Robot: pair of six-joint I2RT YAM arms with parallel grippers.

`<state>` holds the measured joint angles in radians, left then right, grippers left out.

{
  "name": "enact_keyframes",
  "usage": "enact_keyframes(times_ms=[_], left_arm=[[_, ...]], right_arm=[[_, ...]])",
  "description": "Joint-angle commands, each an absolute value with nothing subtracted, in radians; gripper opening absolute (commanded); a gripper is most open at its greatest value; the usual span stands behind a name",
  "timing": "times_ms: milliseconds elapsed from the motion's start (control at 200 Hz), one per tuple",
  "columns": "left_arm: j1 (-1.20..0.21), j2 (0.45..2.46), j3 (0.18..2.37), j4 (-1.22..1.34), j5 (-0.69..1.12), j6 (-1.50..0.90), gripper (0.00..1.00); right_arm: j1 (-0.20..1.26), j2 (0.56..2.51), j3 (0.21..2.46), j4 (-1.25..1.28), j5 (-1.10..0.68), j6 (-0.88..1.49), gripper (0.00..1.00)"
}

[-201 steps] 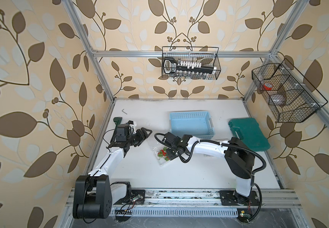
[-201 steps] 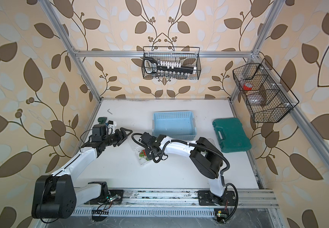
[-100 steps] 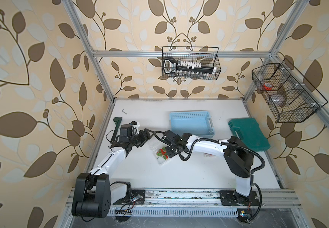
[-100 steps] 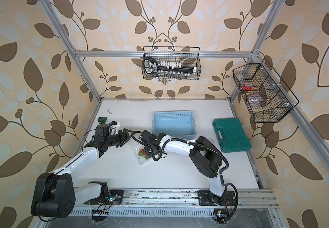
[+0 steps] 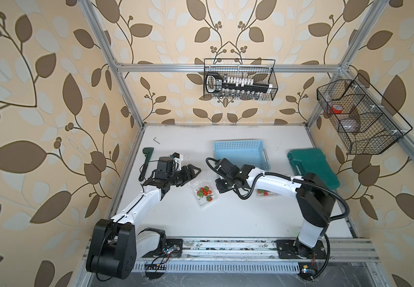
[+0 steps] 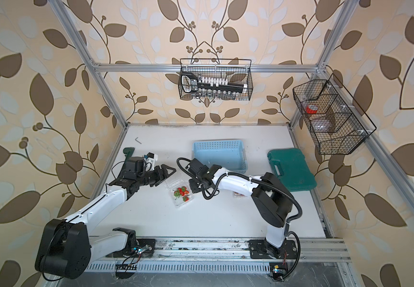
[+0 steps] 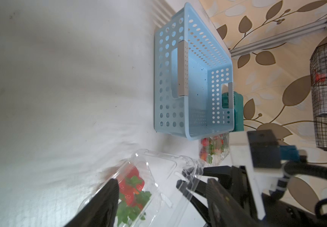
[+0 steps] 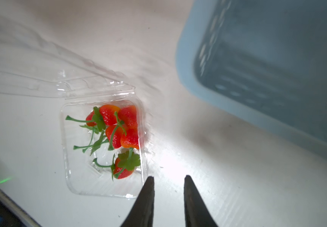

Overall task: Pack strawberries into containers
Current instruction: Adjust the packing box at the center of the board, then close the packing box at the center of the board.

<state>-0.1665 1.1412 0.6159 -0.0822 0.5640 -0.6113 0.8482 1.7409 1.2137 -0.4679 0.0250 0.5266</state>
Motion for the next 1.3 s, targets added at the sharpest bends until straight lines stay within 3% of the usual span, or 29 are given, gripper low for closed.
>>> enact_keyframes(times_ms=[0, 220, 680, 1295], left_arm=[[-0.209, 1.068, 0.669, -0.155, 0.496, -0.532, 0.72], [-0.330, 1.057, 0.665, -0.225, 0.393, -0.489, 0.72], [-0.630, 1.121, 0.646, -0.313, 0.098, -0.430, 0.71], [-0.717, 1.161, 0.589, -0.363, -0.059, -0.421, 0.67]], right_arm=[[0.794, 1.616, 1.118, -0.401, -0.031, 0.582, 0.27], [0.694, 1.481, 0.986, -0.334, -0.122, 0.611, 0.28], [0.715, 1.483, 0.917, -0.211, -0.281, 0.634, 0.28], [0.810, 1.684, 0.987, -0.129, -0.330, 0.681, 0.33]])
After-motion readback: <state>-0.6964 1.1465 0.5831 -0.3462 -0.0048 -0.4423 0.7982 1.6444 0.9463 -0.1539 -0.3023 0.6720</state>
